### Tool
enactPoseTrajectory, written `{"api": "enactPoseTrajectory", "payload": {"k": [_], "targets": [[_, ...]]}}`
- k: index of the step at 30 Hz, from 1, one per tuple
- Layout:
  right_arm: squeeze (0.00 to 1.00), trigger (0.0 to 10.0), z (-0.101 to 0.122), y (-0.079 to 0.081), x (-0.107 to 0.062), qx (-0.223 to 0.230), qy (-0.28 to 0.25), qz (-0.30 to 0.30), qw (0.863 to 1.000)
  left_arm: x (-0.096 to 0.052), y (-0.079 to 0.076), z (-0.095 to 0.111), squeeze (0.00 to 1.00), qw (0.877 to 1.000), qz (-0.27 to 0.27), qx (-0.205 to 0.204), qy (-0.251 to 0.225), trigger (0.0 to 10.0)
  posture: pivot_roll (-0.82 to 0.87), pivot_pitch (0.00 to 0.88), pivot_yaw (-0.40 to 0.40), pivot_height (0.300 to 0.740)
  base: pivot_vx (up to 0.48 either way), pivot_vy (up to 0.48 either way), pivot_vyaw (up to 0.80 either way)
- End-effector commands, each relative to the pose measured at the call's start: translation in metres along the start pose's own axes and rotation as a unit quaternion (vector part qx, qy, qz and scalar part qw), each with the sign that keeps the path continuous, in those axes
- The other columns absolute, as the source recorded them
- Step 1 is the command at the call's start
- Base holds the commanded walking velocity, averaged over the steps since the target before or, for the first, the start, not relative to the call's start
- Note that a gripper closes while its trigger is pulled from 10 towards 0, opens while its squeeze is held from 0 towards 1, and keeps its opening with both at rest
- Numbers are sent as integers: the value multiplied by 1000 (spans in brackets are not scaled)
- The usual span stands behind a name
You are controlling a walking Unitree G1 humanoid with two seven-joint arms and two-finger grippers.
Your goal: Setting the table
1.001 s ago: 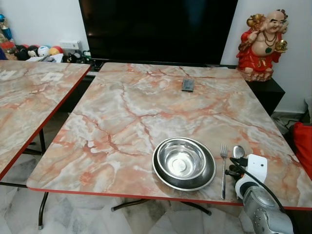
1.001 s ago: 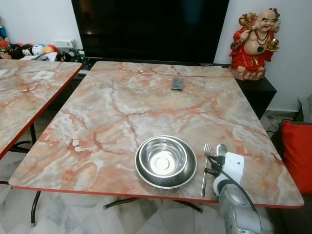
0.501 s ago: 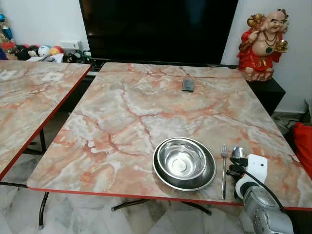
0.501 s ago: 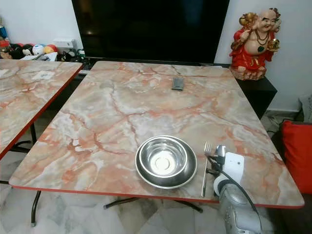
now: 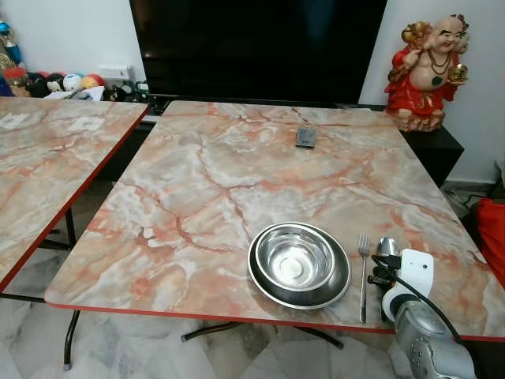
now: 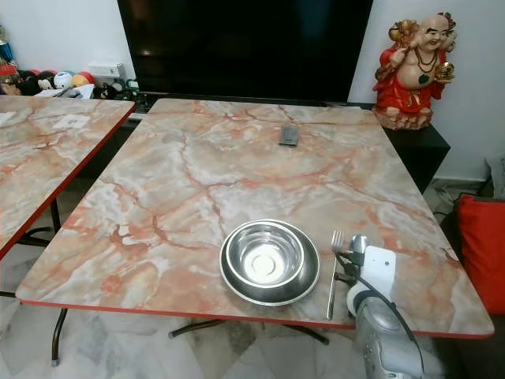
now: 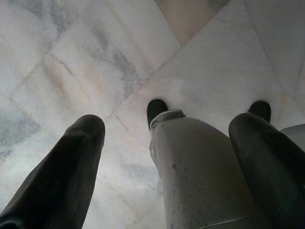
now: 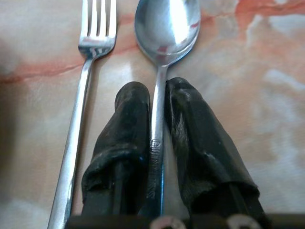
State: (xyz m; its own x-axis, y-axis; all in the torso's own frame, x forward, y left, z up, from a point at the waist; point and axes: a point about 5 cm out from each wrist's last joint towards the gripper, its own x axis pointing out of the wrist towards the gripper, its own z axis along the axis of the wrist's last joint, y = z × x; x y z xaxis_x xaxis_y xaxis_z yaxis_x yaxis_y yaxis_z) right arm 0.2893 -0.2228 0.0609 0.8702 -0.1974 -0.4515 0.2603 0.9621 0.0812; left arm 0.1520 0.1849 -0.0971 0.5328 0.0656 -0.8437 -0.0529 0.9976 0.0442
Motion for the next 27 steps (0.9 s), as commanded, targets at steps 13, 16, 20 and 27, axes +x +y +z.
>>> {"api": "enactPoseTrajectory", "payload": {"k": [13,16,20,27], "targets": [[0,10000,6,2,-6,-10,-23,-10,1000,-1,-1,-8,0,1000,-4,7,18,10000,-4,0,-12,740,0,0,0],[0,10000,7,2,-6,-7,-28,-14,999,-1,-1,-8,0,1000,-4,7,18,10000,-5,0,-10,740,0,0,0],[0,10000,16,1,-7,-16,-63,-26,998,-1,-1,-8,0,1000,-4,7,17,10000,-3,0,-11,740,0,0,0],[0,10000,27,2,-9,1,-101,-25,995,-1,-1,-8,0,1000,-4,6,16,10000,-2,0,-11,740,0,0,0]]}}
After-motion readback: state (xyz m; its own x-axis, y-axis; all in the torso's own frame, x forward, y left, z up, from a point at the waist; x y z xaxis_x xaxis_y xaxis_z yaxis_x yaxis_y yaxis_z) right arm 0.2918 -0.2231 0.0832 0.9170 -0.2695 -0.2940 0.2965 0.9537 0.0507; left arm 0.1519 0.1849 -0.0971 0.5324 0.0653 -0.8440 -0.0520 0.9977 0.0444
